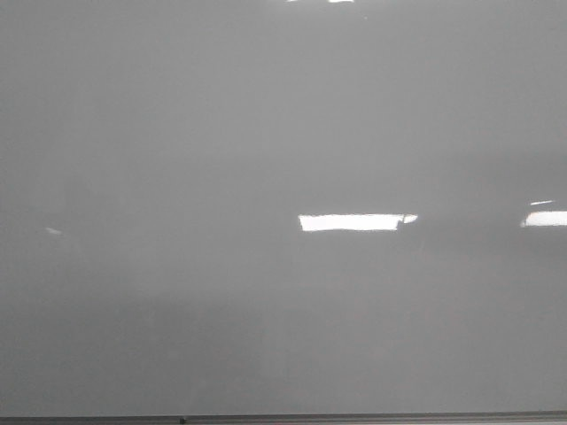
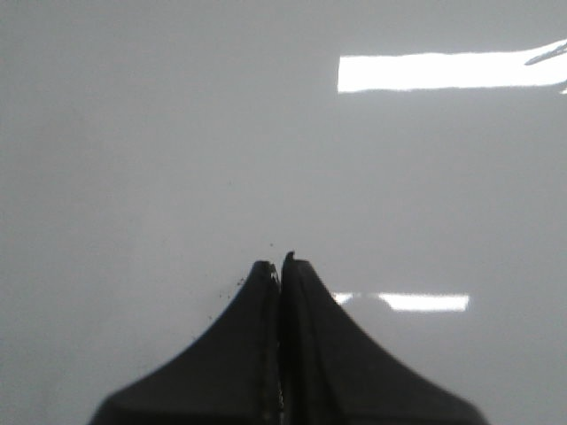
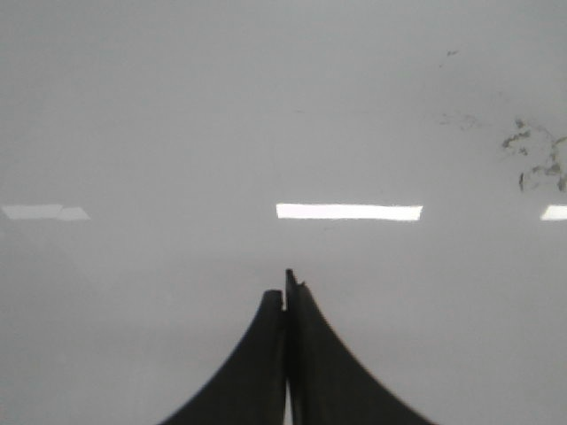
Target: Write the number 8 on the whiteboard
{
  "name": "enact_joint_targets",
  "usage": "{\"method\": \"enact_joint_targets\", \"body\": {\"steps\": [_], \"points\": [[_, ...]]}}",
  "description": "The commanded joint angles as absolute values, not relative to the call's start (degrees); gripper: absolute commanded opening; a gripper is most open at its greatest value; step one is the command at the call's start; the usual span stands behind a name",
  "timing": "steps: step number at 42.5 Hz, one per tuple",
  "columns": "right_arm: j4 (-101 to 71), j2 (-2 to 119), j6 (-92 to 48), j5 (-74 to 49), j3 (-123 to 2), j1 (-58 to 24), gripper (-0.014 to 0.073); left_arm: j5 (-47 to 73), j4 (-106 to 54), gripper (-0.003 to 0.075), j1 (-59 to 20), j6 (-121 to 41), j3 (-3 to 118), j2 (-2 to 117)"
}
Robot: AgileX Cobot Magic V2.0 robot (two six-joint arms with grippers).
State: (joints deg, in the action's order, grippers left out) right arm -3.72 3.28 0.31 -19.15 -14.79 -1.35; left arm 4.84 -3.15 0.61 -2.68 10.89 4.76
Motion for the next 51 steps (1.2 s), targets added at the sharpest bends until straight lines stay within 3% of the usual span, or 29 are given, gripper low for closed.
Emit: {"method": "enact_joint_targets", "body": {"steps": [1,15,18,25,29,38,51], "points": [[-3.9,9.8,0.0,-17.0,-20.8,-1.5,-0.0059,5.6,-3.1,-0.0021,0.6,-2.1,16.4,12.4],[-4.0,23.7,0.0,-14.4,-24.5,-1.5,-0.0025,0.7,-3.1,0.0004,0.6,-2.1,18.3,27.1],[-4.0,24.5,0.0,-14.4,-24.5,-1.5,0.0058,0.7,-3.1,0.0097,0.6,-2.1,18.3,27.9],[-4.0,24.8,0.0,-14.4,-24.5,-1.5,0.0331,0.0,-3.1,0.0451,0.6,-2.1,18.3,28.0],[-4.0,24.8,0.0,-14.4,-24.5,-1.5,0.0428,-0.3,-3.1,0.0549,0.6,-2.1,18.3,28.0],[-4.0,24.8,0.0,-14.4,-24.5,-1.5,0.0447,0.4,-4.2,0.0554,0.1,-2.1,18.6,29.8],[-4.0,24.8,0.0,-14.4,-24.5,-1.5,0.0447,12.5,-7.6,0.0554,0.1,-1.7,30.3,52.4]]}}
